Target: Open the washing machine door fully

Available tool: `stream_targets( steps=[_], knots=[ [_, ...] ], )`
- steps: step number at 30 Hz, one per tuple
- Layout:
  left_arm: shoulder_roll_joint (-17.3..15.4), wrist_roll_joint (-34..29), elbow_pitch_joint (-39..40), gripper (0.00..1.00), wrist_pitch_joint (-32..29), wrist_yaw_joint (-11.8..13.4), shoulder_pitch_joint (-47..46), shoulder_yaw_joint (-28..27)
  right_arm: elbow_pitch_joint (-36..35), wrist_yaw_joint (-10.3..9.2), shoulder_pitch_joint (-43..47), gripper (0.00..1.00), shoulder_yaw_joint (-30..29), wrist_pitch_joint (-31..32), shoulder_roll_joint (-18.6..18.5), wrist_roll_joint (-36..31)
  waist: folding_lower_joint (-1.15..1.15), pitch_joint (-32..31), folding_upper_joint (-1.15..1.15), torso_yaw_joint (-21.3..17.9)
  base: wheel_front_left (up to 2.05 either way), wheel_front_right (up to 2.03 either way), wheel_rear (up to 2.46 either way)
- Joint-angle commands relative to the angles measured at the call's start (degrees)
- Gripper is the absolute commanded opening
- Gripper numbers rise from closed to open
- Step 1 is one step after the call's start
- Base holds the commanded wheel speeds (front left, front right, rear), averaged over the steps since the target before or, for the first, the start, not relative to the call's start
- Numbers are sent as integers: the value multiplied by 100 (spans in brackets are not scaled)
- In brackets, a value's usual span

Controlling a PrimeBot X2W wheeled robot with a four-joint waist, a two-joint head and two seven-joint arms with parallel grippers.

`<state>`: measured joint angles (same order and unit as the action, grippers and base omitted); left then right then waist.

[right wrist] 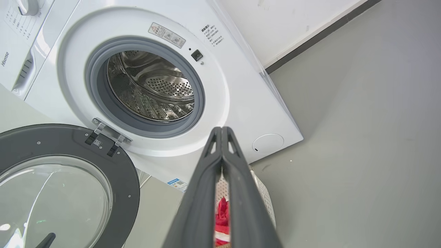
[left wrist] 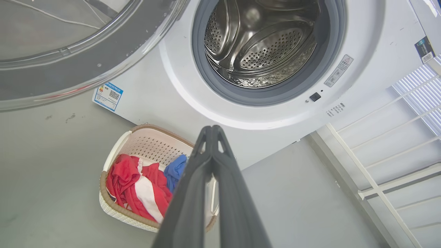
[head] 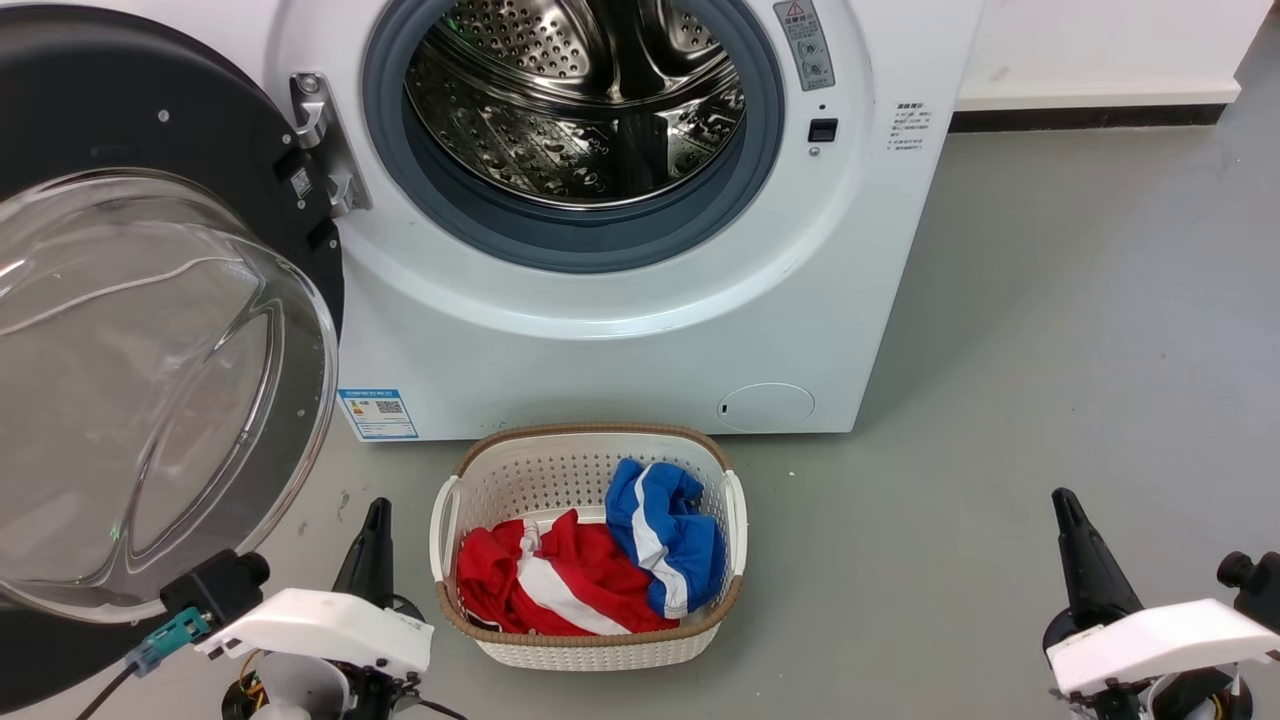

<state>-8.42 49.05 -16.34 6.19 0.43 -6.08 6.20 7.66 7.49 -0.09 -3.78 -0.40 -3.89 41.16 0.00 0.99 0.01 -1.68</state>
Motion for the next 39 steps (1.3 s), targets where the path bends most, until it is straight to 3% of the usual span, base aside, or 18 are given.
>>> stream_targets(
  steps=[1, 39],
  knots=[
    [10, 172, 91, 0, -43, -49, -85, -86, -32, 1, -197, 0, -28, 30, -2, 210, 0, -1, -1, 3, 0, 0, 0],
    [292, 2348, 172, 0, -697, -449, -58, -722, 316, 1, -432, 0, -165, 380, 55, 2779, 0, -35, -1, 73, 0, 0, 0]
  ],
)
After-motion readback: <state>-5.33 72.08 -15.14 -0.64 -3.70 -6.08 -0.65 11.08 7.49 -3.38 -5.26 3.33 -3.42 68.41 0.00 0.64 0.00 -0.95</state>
